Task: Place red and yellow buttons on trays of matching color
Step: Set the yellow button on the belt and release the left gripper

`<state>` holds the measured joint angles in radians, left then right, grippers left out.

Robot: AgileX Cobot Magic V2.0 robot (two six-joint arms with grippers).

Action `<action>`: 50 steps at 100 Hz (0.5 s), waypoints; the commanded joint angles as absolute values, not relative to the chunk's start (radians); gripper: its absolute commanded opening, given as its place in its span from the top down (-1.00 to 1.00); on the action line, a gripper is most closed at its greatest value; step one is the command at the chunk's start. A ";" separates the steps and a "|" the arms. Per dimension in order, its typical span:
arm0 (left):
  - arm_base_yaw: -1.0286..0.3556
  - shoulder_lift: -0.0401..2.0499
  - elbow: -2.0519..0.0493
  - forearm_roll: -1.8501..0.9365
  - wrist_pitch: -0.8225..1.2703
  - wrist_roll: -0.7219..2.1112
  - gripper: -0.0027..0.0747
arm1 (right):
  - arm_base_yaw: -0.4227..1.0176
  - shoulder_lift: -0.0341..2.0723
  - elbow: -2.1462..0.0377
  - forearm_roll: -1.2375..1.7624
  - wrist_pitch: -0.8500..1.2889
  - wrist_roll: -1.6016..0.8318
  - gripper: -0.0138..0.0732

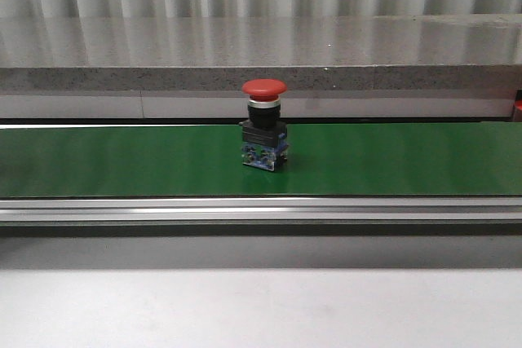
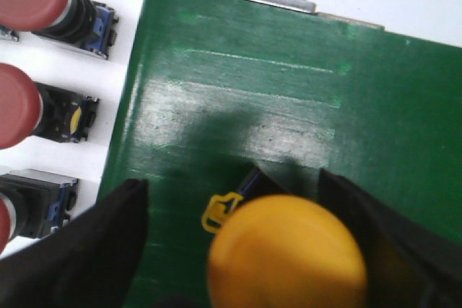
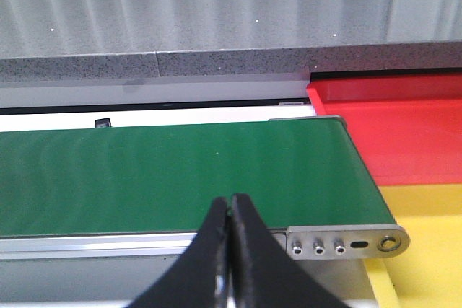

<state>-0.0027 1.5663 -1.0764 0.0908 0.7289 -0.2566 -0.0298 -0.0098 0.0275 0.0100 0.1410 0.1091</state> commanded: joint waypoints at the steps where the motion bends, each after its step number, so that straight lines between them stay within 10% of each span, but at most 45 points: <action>1: -0.007 1.534 -1.103 0.095 0.697 -0.234 -0.71 | -0.029 -0.026 0.028 0.000 0.059 0.111 0.84; 50: -0.010 1.296 -1.103 -0.045 0.681 -0.056 -0.53 | -0.029 -0.026 0.028 0.000 0.059 0.111 0.84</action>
<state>-0.0041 1.3755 -1.0764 0.0231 0.7289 -0.1205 -0.0298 -0.0098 0.0275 0.0100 0.1410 0.1091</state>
